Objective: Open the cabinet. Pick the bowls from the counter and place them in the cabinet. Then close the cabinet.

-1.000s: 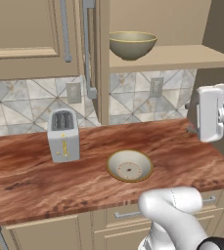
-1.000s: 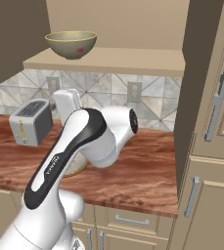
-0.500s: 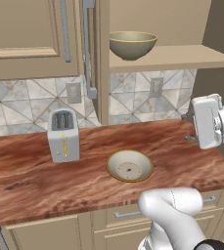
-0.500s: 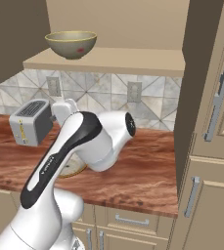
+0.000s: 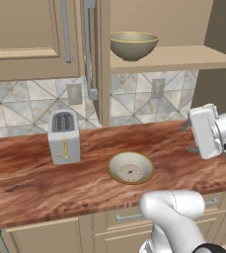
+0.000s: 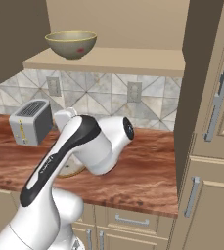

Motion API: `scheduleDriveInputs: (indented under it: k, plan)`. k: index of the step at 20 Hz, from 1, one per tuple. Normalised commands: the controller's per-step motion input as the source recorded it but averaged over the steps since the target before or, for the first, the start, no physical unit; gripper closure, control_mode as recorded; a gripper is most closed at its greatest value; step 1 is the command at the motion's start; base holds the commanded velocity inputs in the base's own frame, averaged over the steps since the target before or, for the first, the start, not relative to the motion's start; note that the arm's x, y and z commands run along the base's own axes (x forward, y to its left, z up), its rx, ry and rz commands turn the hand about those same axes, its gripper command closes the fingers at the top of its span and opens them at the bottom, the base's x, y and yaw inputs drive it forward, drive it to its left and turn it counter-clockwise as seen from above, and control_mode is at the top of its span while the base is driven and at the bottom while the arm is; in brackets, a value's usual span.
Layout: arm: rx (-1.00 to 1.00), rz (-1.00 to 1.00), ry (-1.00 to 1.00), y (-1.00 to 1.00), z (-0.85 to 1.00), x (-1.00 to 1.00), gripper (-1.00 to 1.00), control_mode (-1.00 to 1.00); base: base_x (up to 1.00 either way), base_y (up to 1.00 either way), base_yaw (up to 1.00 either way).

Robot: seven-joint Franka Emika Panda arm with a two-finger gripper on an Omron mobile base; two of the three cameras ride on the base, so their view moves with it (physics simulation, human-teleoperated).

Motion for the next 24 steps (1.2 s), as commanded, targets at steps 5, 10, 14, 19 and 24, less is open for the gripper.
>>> scheduleDriveInputs:
  k: [5, 10, 14, 19, 24]
  plan:
    - [0.00, 0.00, 0.06, 0.00, -0.29, 0.00, -1.00, -1.00, 0.00, 0.00, 0.00]
    - [0.00, 0.00, 0.04, 0.00, -0.33, 0.00, -1.00, -1.00, 0.00, 0.00, 0.00]
    - [0.00, 0.00, 0.03, -0.03, -0.37, 0.00, -1.00, -1.00, 0.00, 0.00, 0.00]
    - [0.00, 0.00, 0.00, -0.08, -0.35, 0.00, -1.00, -1.00, 0.00, 0.00, 0.00]
    - [0.00, 0.01, 0.00, -0.06, -0.33, 0.00, -1.00, -1.00, 0.00, 0.00, 0.00]
